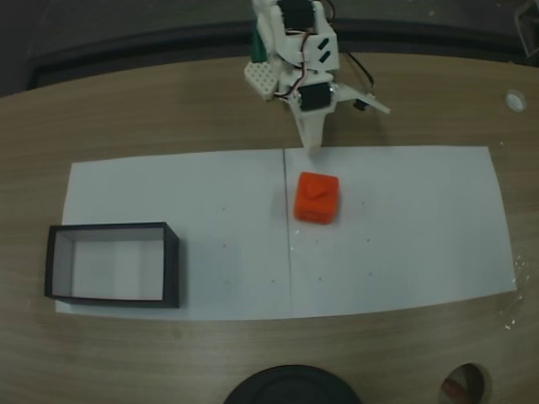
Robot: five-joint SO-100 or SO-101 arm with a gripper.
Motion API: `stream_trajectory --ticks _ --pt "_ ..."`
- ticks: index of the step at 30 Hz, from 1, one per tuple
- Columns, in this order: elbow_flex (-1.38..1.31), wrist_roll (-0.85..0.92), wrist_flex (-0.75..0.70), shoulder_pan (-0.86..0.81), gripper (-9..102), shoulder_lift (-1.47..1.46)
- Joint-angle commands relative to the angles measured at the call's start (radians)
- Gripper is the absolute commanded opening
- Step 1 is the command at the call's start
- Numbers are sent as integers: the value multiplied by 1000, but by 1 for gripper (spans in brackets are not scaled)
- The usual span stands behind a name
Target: Grab a orange square and put it in the box.
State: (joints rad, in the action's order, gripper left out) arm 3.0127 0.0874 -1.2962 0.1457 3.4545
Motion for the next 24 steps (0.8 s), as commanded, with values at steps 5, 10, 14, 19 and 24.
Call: stream_trajectory --ticks 5,10,14,19,24 --pt "-11 -5 8 9 0 21" --pt "-11 0 8 9 0 21" --pt "-11 -5 6 8 0 21" --pt "-17 3 117 -51 5 23" --pt "-124 -35 218 -147 29 9"
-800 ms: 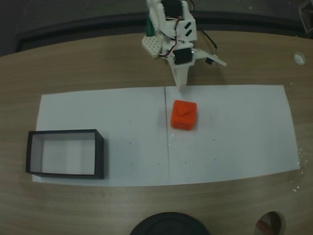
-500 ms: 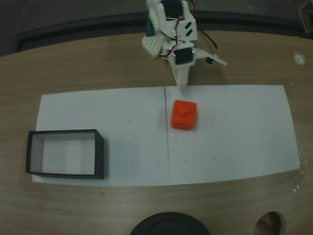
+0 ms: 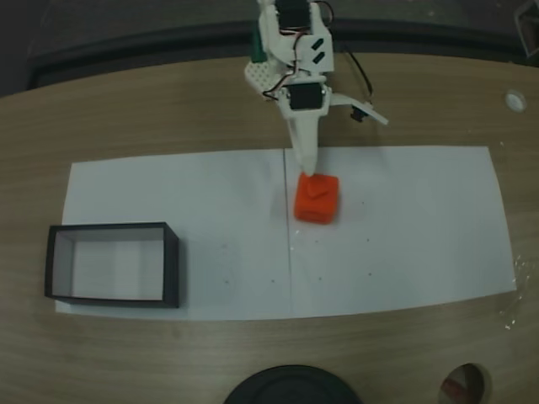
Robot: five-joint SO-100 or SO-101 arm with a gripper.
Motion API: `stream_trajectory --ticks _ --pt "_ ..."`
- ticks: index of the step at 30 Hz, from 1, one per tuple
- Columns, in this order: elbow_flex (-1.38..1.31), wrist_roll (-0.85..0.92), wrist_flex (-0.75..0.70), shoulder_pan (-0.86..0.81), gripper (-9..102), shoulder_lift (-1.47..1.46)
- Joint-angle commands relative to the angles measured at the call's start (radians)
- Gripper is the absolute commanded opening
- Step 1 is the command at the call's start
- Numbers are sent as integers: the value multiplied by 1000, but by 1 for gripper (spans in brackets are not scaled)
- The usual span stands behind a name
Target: Grab a orange square and put it in the box.
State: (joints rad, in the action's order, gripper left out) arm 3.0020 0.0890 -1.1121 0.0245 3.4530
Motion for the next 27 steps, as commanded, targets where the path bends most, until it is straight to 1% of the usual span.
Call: stream_trajectory --ticks 1,3,8,11,15,18,23,27 --pt "-147 -81 31 -41 33 9" --pt "-221 -133 12 -81 35 8" --pt "-379 -132 -72 -94 36 -57" --pt "-465 -132 -83 -94 36 -204" --pt "-623 -133 -89 -67 36 -485" --pt "-781 -133 -160 -8 37 -701" --pt "-1019 -141 -328 75 48 -1043" --pt "-1172 -133 -477 80 54 -1295"
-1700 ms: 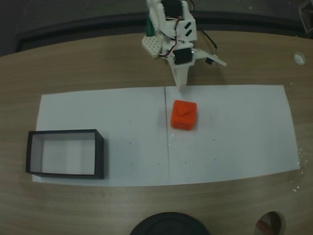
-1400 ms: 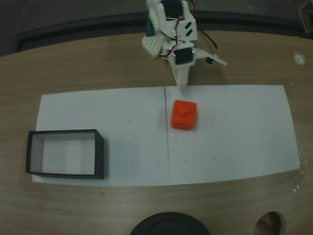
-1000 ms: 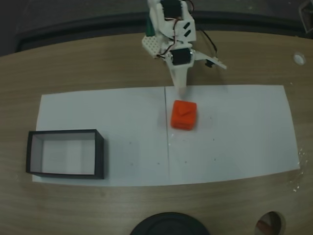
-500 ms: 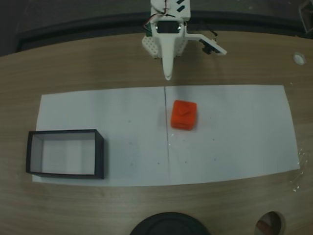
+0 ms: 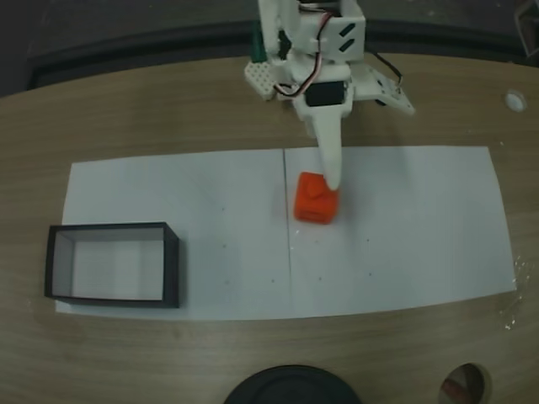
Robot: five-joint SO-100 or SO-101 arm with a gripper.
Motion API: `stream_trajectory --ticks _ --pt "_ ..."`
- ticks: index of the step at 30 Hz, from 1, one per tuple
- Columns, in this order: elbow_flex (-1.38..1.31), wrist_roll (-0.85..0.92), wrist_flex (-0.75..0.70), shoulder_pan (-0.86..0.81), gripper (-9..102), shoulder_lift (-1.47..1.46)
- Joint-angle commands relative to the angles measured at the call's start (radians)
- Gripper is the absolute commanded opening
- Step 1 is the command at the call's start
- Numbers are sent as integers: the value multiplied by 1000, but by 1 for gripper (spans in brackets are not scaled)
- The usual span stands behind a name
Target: Grab a orange square and put it in the box.
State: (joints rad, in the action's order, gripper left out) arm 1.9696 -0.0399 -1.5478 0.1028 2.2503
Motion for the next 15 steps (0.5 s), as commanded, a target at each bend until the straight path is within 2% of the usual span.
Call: stream_trajectory --ticks 1,6,15 --pt "-173 -5 -66 2 54 -146" --pt "-275 -11 -94 3 54 -316" --pt "-272 -3 -84 8 54 -426"
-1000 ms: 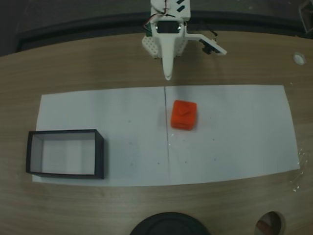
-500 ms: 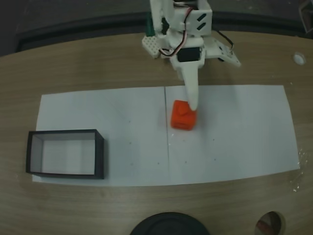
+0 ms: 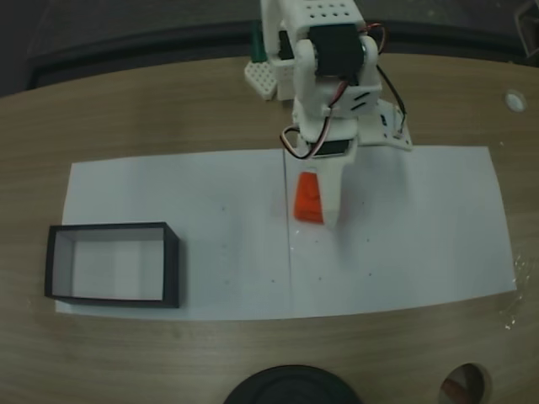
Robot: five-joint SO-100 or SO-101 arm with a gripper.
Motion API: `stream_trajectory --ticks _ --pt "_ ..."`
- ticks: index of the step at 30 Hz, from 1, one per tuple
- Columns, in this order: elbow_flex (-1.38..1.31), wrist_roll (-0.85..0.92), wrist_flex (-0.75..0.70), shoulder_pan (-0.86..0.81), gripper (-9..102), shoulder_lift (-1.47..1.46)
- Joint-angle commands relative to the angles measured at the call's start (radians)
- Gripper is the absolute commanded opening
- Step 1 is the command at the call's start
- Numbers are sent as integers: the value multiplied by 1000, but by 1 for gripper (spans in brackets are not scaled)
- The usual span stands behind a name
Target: Grab a orange square and put it in the box.
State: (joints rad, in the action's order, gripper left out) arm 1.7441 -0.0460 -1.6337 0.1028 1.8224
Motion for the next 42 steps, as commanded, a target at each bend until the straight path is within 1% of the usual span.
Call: stream_trajectory --ticks 1,7,17,25,30,34,36,37,40,42 --pt "-46 3 2 18 54 -11" --pt "-44 3 6 44 54 -121" --pt "-44 2 98 35 54 -219" --pt "100 2 245 34 54 -215" --pt "170 2 290 35 54 -209" --pt "179 -2 296 35 54 -210" --pt "179 -6 295 35 50 -209" --pt "179 -6 296 35 45 -209" --pt "175 -5 298 35 25 -209" --pt "166 2 298 35 15 -209"
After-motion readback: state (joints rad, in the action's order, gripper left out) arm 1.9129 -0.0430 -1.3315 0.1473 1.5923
